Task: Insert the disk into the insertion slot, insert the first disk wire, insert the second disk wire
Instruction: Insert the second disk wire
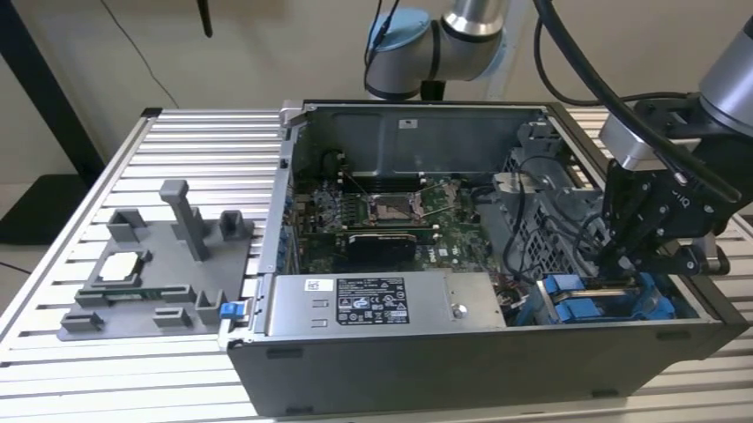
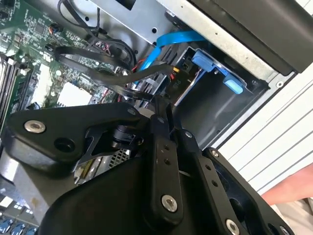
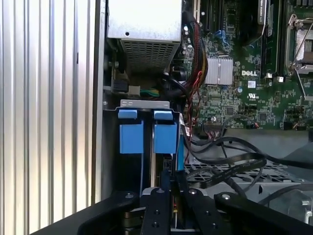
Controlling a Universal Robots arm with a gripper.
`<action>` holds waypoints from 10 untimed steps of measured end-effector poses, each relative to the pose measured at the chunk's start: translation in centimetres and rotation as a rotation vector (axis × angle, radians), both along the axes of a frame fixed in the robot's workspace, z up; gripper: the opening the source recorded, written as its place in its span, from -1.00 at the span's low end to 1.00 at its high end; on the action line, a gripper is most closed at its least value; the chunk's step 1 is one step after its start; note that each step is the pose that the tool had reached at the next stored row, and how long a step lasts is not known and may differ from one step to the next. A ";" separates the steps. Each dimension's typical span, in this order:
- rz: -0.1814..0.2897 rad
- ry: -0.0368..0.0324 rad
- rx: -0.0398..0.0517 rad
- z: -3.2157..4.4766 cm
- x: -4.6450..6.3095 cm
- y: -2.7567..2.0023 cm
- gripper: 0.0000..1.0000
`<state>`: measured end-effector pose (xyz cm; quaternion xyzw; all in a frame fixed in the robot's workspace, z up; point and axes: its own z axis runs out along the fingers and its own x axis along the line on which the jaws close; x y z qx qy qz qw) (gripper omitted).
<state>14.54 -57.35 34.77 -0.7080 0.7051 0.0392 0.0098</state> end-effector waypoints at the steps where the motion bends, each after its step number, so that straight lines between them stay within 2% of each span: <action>1: 0.000 0.0000 0.0000 -0.05 0.0 0.01 -1.00; 10: -0.001 0.0000 0.0000 -0.56 0.0 0.17 -1.00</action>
